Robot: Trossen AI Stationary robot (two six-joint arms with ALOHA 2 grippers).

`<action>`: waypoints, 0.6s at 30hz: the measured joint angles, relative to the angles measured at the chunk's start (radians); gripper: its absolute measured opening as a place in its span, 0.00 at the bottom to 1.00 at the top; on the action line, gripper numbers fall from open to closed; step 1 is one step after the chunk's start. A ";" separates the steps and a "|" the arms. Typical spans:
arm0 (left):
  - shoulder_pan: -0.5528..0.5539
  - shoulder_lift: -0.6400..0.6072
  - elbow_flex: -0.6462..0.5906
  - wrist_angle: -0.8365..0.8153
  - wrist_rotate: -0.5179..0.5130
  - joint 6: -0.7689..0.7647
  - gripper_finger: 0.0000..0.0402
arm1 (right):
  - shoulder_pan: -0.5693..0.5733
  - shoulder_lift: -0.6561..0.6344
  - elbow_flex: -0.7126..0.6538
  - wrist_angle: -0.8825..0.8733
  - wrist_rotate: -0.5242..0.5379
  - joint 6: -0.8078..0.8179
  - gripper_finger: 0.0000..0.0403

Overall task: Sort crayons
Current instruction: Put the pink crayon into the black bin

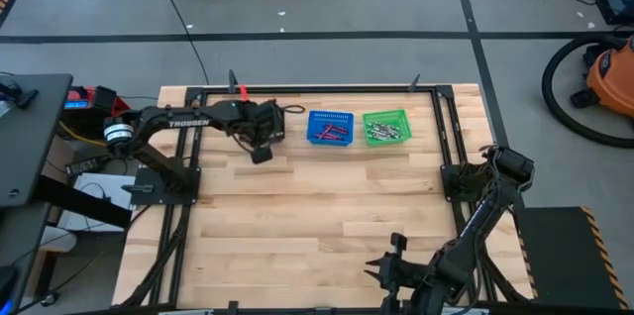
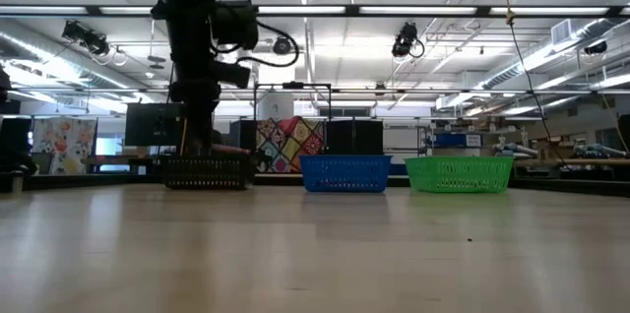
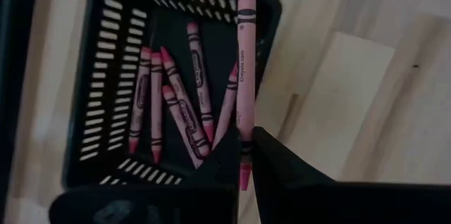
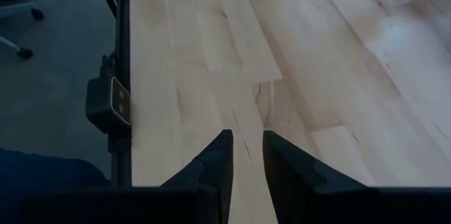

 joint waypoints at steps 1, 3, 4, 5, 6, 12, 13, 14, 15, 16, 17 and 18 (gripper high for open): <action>0.015 0.000 -0.008 0.011 0.008 0.005 0.05 | -0.001 0.000 0.000 0.000 0.000 0.000 0.21; 0.047 0.000 -0.021 0.025 0.009 0.021 0.05 | -0.004 0.000 0.000 0.000 0.000 0.000 0.21; 0.063 0.000 -0.025 0.032 0.009 0.028 0.05 | -0.005 0.000 0.000 0.000 0.000 0.000 0.21; 0.081 0.000 -0.028 0.038 0.009 0.035 0.05 | -0.006 0.000 0.000 0.000 0.000 0.000 0.21; 0.099 0.000 -0.031 0.043 0.009 0.040 0.05 | -0.007 0.000 0.000 0.000 0.000 0.000 0.21; 0.198 0.000 -0.033 0.027 0.043 0.042 0.06 | -0.015 0.000 0.000 0.000 0.000 0.008 0.21; 0.211 0.000 -0.033 0.022 0.059 0.042 0.07 | -0.015 0.000 0.000 0.001 0.000 0.009 0.21; 0.220 0.000 -0.033 0.019 0.079 0.042 0.09 | -0.015 0.000 0.000 0.001 -0.001 0.009 0.21; 0.228 0.000 -0.033 0.016 0.104 0.042 0.11 | -0.015 0.000 0.000 0.001 -0.001 0.009 0.21; 0.233 0.000 -0.033 0.014 0.128 0.041 0.13 | -0.016 0.000 0.000 0.001 -0.001 0.009 0.21; 0.235 0.000 -0.033 0.014 0.144 0.041 0.15 | -0.017 0.000 0.000 0.001 -0.001 0.010 0.21; 0.235 0.000 -0.033 0.015 0.149 0.041 0.17 | -0.018 0.000 0.000 0.001 -0.001 0.010 0.21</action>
